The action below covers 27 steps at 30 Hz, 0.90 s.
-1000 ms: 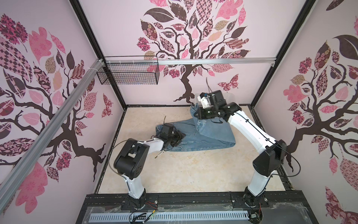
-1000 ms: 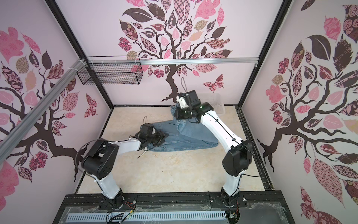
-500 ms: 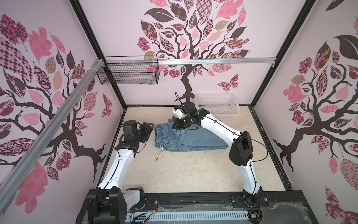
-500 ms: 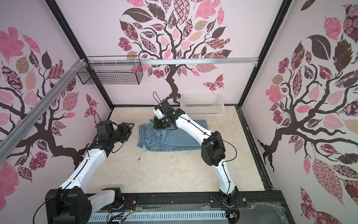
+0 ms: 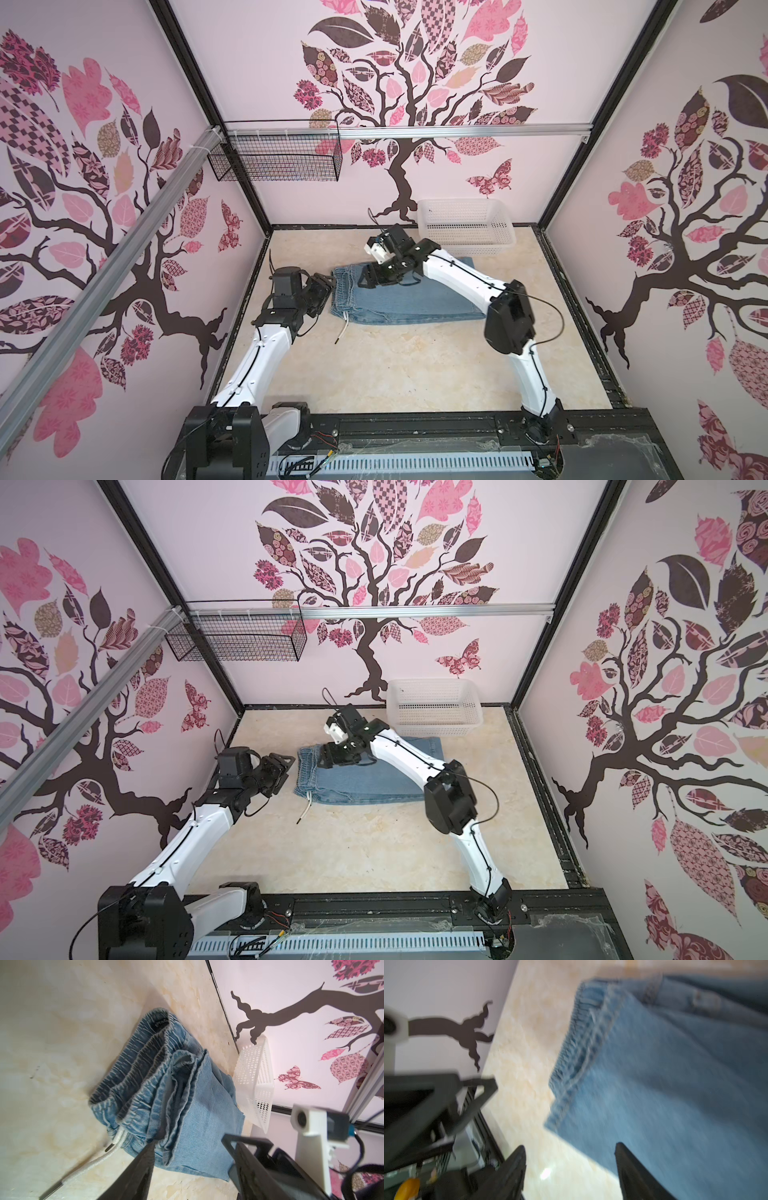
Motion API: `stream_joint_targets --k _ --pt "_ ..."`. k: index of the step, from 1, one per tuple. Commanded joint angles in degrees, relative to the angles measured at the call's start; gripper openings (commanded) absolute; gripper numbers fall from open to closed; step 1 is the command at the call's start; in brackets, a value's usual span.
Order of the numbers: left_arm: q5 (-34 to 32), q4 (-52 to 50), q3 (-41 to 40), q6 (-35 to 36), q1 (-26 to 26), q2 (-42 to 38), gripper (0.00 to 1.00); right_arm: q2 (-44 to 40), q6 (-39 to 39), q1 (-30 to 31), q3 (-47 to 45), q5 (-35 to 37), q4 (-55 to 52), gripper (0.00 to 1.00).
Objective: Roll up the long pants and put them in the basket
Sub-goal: Fold the long pant at the center of the board, then adjust the long pant at the center of the board.
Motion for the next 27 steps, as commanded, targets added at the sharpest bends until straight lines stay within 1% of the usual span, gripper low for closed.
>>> stream_joint_targets --k 1,2,3,4,5,6,9,11,14,15,17,18,20,23,25,27 --pt "-3.0 6.7 2.9 -2.1 -5.0 5.6 0.64 -15.6 1.8 -11.3 -18.0 1.2 10.0 0.68" --pt "-3.3 7.9 4.0 -2.7 -6.4 7.7 0.64 -18.8 1.7 -14.2 -23.3 1.8 11.7 0.64" --pt "-4.0 8.9 5.3 -3.1 -8.2 10.6 0.64 -21.4 1.0 -17.5 -27.8 3.1 11.7 0.50" --pt "-4.7 10.0 6.9 -3.1 -9.9 13.2 0.64 -23.0 -0.6 -20.3 -30.7 4.2 10.2 0.29" --pt "-5.2 10.5 8.3 -3.1 -11.3 15.8 0.64 -23.6 -2.2 -22.5 -32.8 5.8 8.9 0.11" --pt "-5.4 11.2 9.6 -3.4 -12.6 18.7 0.64 -23.7 -4.2 -24.3 -34.6 8.1 7.6 0.00" --pt "-3.5 14.3 11.1 -5.1 -13.5 27.7 0.64 -20.3 -9.5 -25.7 -35.8 15.3 4.8 0.00" --pt "-4.4 14.7 11.0 -6.1 -13.0 32.7 0.64 -15.9 -11.1 -25.7 -34.5 17.1 3.5 0.00" --pt "-2.7 15.6 9.5 -7.2 -9.8 38.3 0.64 -8.4 -11.8 -25.5 -31.8 14.4 1.2 0.00" --pt "-1.3 17.4 8.3 -7.8 -8.3 40.0 0.64 -6.6 -11.8 -25.5 -31.9 14.0 1.2 0.00" --pt "1.2 20.2 7.1 -7.7 -4.3 42.8 0.64 -4.2 -11.9 -24.8 -32.0 15.9 -1.4 0.00" --pt "2.7 19.7 7.8 -7.1 -2.4 44.5 0.64 -3.6 -12.2 -23.8 -32.5 17.7 -3.3 0.00" --pt "5.7 16.7 11.5 -4.6 0.4 47.9 0.64 -4.7 -12.2 -20.4 -35.6 20.0 -4.3 0.00" --pt "7.0 9.8 19.6 0.0 1.7 52.4 0.64 -8.3 -10.4 -12.8 -39.8 19.2 -5.6 0.00" --pt "8.0 6.1 26.6 2.7 1.5 56.1 0.64 -10.7 -7.9 -5.9 -41.8 16.6 -5.8 0.00" --pt "9.3 3.5 33.2 4.0 1.4 59.7 0.64 -12.1 -4.6 2.2 -42.2 15.6 -5.8 0.00"
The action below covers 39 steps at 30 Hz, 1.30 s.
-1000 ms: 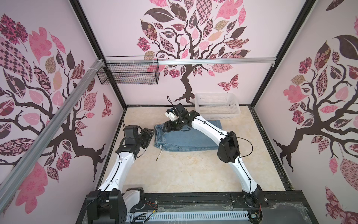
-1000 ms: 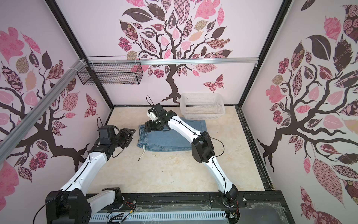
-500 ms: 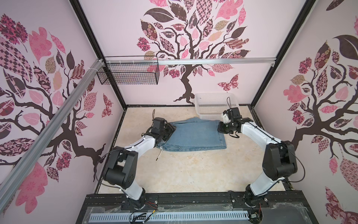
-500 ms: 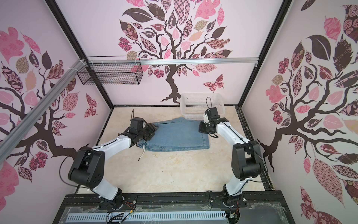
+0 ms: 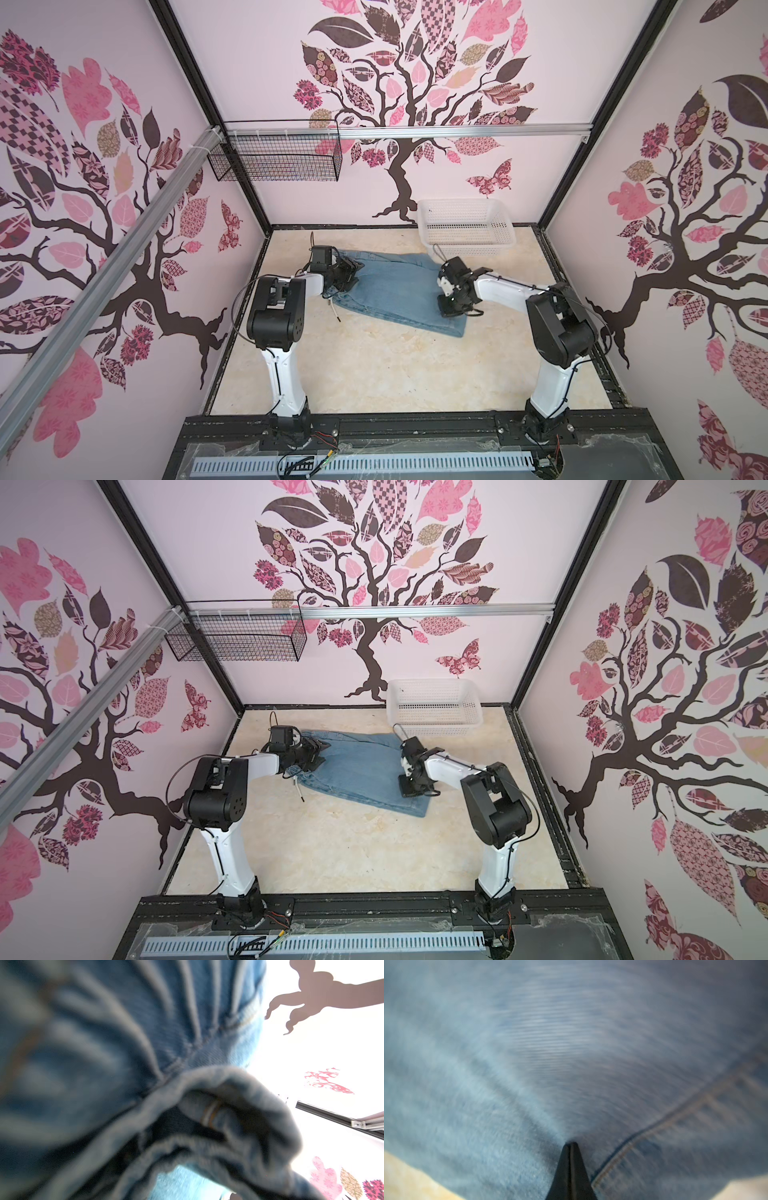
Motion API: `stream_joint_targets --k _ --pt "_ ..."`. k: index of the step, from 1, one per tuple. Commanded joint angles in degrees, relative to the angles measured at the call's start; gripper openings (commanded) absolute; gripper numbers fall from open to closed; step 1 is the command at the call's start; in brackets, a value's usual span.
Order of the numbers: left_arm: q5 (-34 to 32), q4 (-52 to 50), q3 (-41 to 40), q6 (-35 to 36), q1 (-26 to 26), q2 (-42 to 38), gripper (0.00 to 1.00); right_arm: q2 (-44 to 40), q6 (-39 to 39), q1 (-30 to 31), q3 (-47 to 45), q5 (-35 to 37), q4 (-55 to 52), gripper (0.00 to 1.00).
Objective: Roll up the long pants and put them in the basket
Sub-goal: Adjust the long pant at the center of the board.
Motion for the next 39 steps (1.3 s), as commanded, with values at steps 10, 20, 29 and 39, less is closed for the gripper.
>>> stream_joint_targets --k 10,20,29,39 --pt "-1.6 1.9 -2.8 3.5 5.8 -1.7 0.63 -11.1 9.6 25.4 5.1 -5.9 -3.3 0.00" --pt "-4.7 -6.0 -13.1 8.7 2.5 -13.8 0.65 -8.7 -1.6 12.8 -1.5 1.2 -6.0 0.00" --pt "-5.1 -8.5 -3.2 8.7 1.6 0.4 0.64 2.0 -2.3 13.0 -0.8 3.7 -2.8 0.00" --pt "1.7 -6.4 23.4 12.4 -2.4 14.9 0.63 6.0 10.1 26.3 1.5 -10.5 7.7 0.00"
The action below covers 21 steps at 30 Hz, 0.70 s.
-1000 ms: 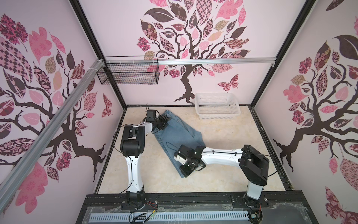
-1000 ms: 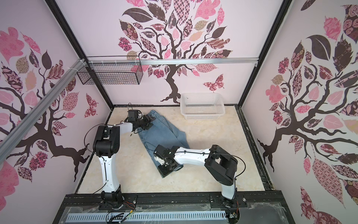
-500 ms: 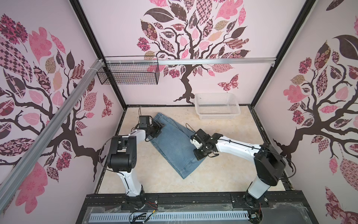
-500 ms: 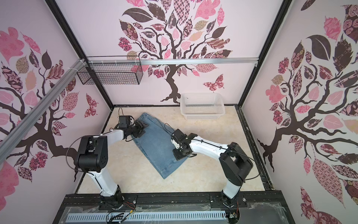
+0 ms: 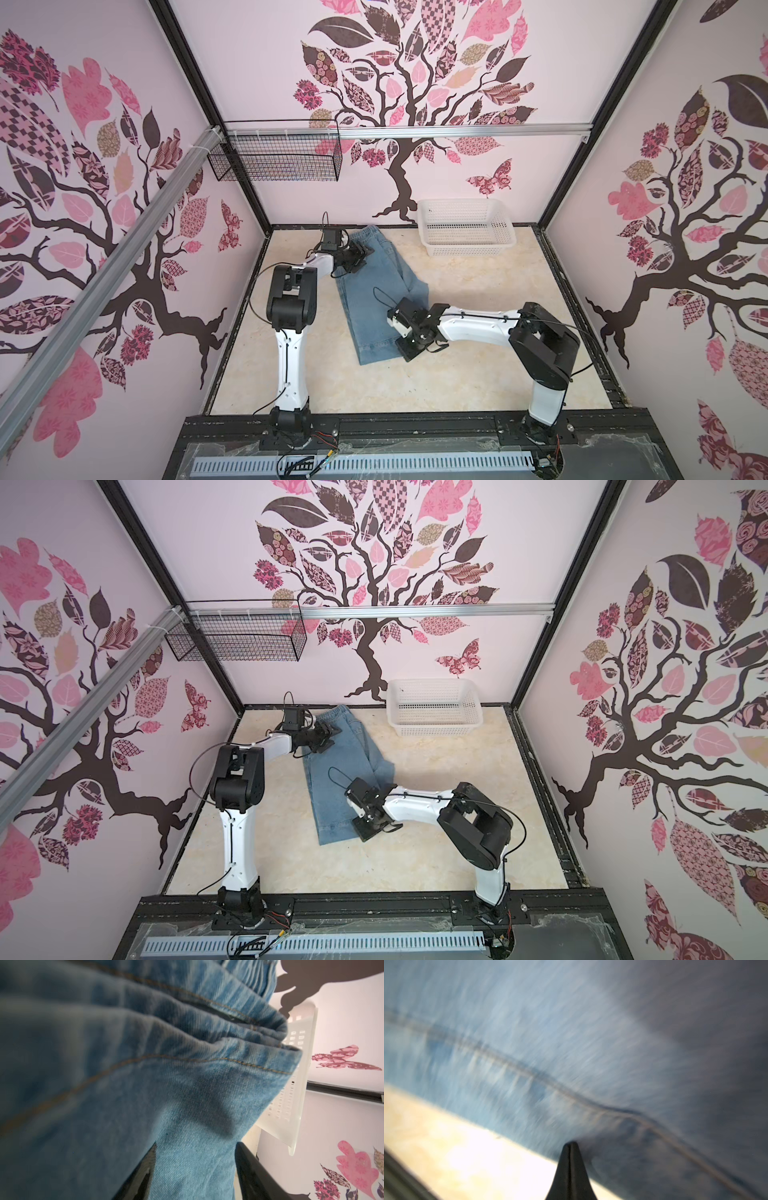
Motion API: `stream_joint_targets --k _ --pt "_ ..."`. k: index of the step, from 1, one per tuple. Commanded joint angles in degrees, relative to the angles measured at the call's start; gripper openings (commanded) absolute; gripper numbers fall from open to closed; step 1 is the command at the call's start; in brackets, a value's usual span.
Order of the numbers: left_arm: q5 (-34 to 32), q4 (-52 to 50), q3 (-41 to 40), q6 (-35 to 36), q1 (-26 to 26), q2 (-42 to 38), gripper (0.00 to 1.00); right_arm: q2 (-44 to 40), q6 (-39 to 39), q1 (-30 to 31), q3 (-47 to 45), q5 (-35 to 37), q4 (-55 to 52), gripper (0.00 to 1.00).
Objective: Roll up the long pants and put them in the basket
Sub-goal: Adjust the long pant at the center of the board.
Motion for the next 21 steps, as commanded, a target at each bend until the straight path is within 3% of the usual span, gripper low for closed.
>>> stream_joint_targets --k 1,4,8,12,14,18,19,21 --pt "-0.1 1.5 0.9 2.3 1.2 0.5 0.63 4.5 4.9 2.8 3.9 -8.2 0.2 0.00" --pt "0.6 3.5 -4.9 1.5 5.7 -8.4 0.64 3.1 0.9 3.1 9.6 -8.2 -1.7 0.00" --pt "3.2 4.3 -17.7 -1.1 12.0 -24.3 0.65 -5.6 -6.8 3.1 11.9 -2.0 -5.2 0.36" --pt "-0.8 -6.5 -24.5 5.0 10.2 -33.7 0.66 -11.8 -10.6 1.8 9.9 7.9 -9.3 0.47" --pt "-3.1 -5.4 -27.9 5.2 7.9 -35.1 0.66 -12.5 -10.9 -1.2 6.5 9.6 -9.0 0.43" --pt "-6.1 1.4 -31.5 2.2 3.6 -32.8 0.66 -10.7 -11.1 -7.5 0.0 10.6 -4.8 0.05" --pt "-6.9 2.7 -31.4 1.8 2.8 -31.8 0.66 -10.2 -11.1 -8.0 -1.7 11.7 -2.7 0.00" --pt "-10.0 3.4 -29.9 2.9 0.9 -29.5 0.66 -8.3 -10.8 -8.6 -4.2 11.7 1.1 0.00"
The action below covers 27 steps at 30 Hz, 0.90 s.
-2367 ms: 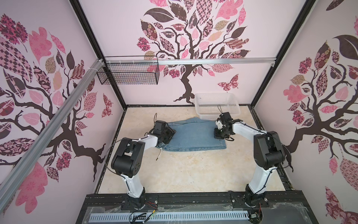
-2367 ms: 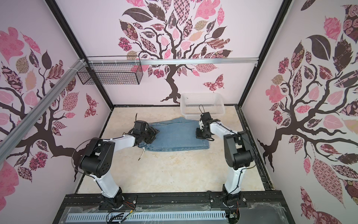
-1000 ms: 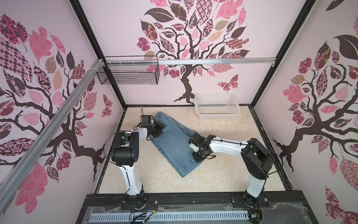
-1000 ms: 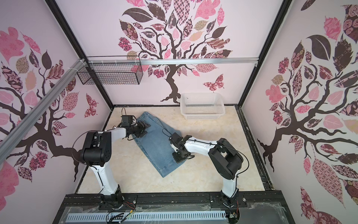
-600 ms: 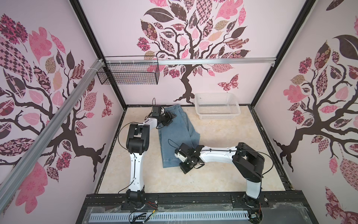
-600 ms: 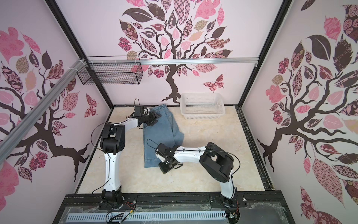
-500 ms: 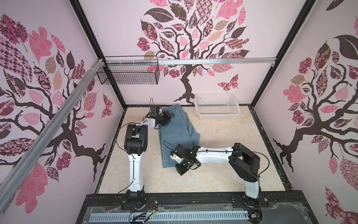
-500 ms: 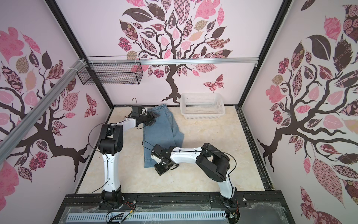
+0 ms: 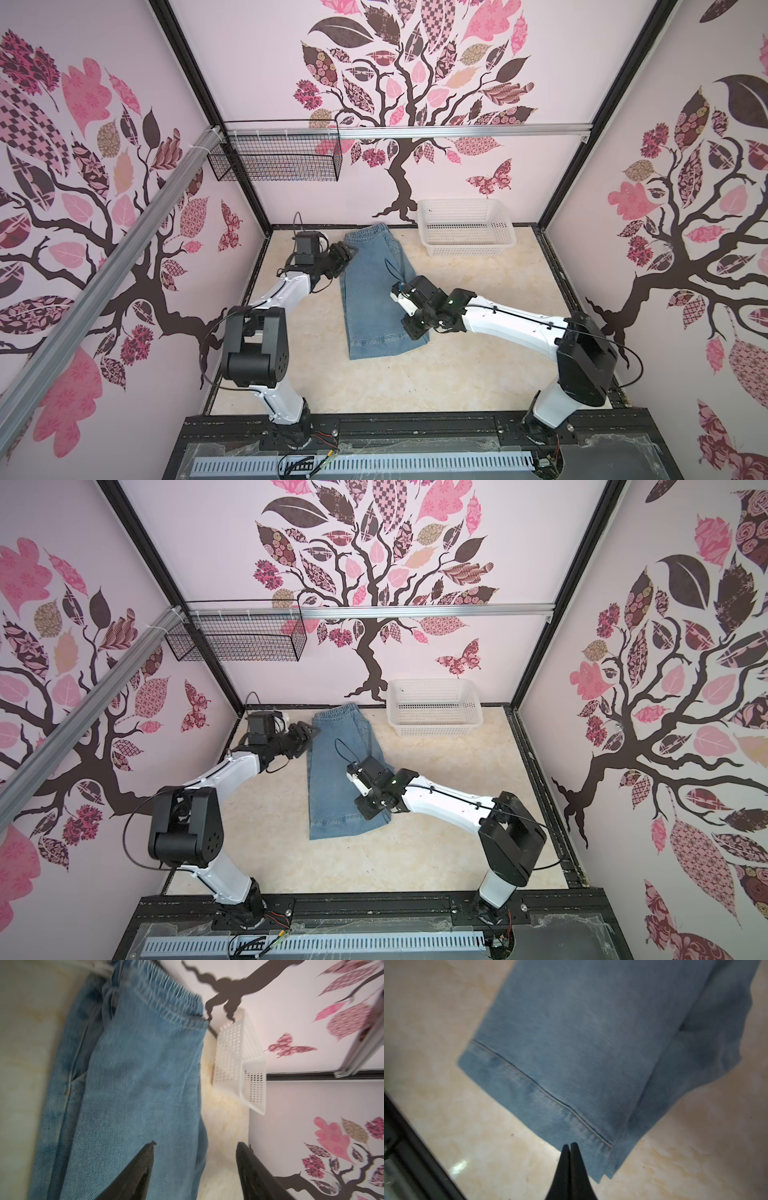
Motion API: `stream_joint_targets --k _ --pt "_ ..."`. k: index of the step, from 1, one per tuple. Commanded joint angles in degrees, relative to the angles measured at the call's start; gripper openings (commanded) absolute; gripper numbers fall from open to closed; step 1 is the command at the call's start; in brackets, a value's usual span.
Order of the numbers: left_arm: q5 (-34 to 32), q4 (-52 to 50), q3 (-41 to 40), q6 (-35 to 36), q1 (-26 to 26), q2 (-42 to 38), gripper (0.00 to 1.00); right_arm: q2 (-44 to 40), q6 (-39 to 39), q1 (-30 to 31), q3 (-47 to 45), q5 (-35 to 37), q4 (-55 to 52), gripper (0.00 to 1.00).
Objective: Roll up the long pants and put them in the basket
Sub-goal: Adjust the long pant at the center of the board.
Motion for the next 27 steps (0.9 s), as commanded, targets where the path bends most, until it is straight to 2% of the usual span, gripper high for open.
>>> stream_joint_targets --k 1,6,9,13,17,18,21,23,25,26,27 --pt "-6.4 0.9 1.1 1.0 -1.3 4.0 0.66 3.7 -0.5 -0.4 -3.7 2.5 3.2 0.00" --pt "-7.4 -2.0 7.3 2.8 -1.8 12.2 0.66 8.4 1.5 -0.2 -3.5 1.2 4.3 0.00" --pt "-5.9 -2.9 11.8 3.4 -1.8 17.6 0.66 9.0 3.6 1.2 -4.1 -0.8 4.2 0.00" --pt "-2.6 -2.7 16.3 5.2 -2.1 22.0 0.66 9.3 7.0 7.7 -3.0 -1.2 3.3 0.00" --pt "-2.1 -0.7 14.9 10.1 -1.5 19.7 0.65 9.7 10.6 13.1 0.2 -5.0 1.3 0.00" --pt "-2.2 0.1 13.4 10.7 -0.9 18.1 0.65 9.1 10.5 14.1 0.7 -5.0 0.5 0.04" --pt "0.6 1.7 7.7 8.0 3.0 11.0 0.65 5.1 8.7 16.2 1.4 1.3 -3.0 0.26" --pt "2.8 -0.3 3.1 5.4 6.3 4.9 0.66 1.7 5.8 17.6 2.1 8.8 -5.0 0.53" --pt "2.5 -4.4 -1.7 3.9 8.1 -1.4 0.71 -0.3 1.7 20.8 2.5 17.2 -5.2 0.66" --pt "2.7 -6.2 -4.1 4.4 8.2 -4.7 0.75 -0.8 -1.1 22.1 2.8 18.7 -4.9 0.70" --pt "2.7 -8.0 -6.3 5.0 8.0 -7.9 0.86 -0.6 -3.3 23.2 2.8 19.6 -3.9 0.72"
